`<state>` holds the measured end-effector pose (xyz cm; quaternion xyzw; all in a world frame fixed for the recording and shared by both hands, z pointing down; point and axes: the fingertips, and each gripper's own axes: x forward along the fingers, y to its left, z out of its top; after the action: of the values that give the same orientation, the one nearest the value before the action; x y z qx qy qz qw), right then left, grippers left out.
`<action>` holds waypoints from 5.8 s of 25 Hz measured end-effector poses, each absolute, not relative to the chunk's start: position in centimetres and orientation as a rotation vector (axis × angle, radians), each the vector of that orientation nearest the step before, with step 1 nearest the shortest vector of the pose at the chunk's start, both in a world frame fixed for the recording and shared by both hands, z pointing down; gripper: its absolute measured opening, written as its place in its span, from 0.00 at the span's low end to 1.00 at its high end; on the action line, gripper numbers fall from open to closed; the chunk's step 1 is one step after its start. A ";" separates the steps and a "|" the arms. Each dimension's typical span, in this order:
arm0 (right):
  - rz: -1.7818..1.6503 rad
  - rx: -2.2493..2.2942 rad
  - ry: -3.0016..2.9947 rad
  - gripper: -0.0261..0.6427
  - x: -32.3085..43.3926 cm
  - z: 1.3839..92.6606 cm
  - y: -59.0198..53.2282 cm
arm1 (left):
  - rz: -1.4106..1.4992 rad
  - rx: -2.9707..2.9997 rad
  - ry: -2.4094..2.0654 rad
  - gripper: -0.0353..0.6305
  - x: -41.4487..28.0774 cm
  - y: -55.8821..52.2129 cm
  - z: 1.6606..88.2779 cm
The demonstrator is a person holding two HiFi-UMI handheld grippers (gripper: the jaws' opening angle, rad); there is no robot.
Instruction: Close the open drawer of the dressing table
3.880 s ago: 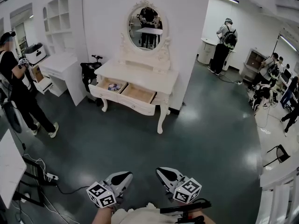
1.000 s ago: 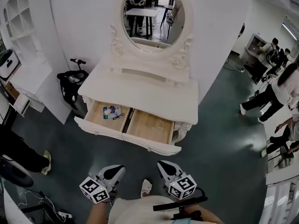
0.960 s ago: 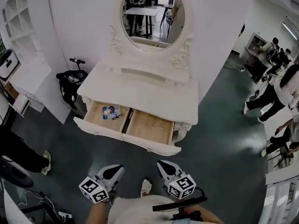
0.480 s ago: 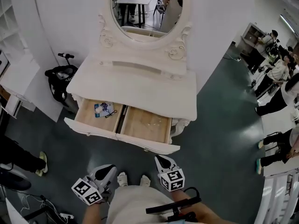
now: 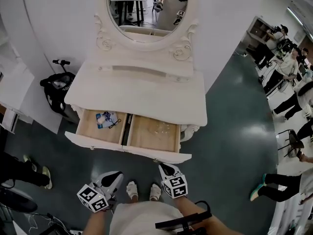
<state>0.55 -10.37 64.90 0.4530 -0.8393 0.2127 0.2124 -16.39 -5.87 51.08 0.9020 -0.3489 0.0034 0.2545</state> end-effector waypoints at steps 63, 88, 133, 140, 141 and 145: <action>1.095 1.487 -1.903 0.18 1.4 77.3 -19.7 | 0.064 2.292 -0.824 0.07 -15.1 -15.7 58.9; 1.071 1.548 -1.921 0.15 2.9 77.2 -27.4 | 0.040 2.242 -0.861 0.07 -15.7 -19.6 60.0; 1.028 1.692 -1.884 0.16 4.2 77.2 -35.6 | 0.011 2.190 -0.890 0.07 -15.8 -21.9 61.2; 1.034 1.682 -1.895 0.16 4.2 77.1 -35.5 | 0.010 2.191 -0.899 0.07 -16.2 -21.4 61.0; 1.033 1.671 -1.898 0.15 4.2 77.0 -35.5 | 0.009 2.191 -0.902 0.07 -16.2 -21.3 60.9; 1.013 1.655 -1.905 0.09 4.5 76.4 -35.3 | 0.003 2.196 -0.907 0.07 -16.3 -21.2 60.6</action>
<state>4.53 -35.32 76.38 0.5952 -0.6849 0.3643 0.2097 -16.33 -21.17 60.63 0.8573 -0.3540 0.0013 0.3738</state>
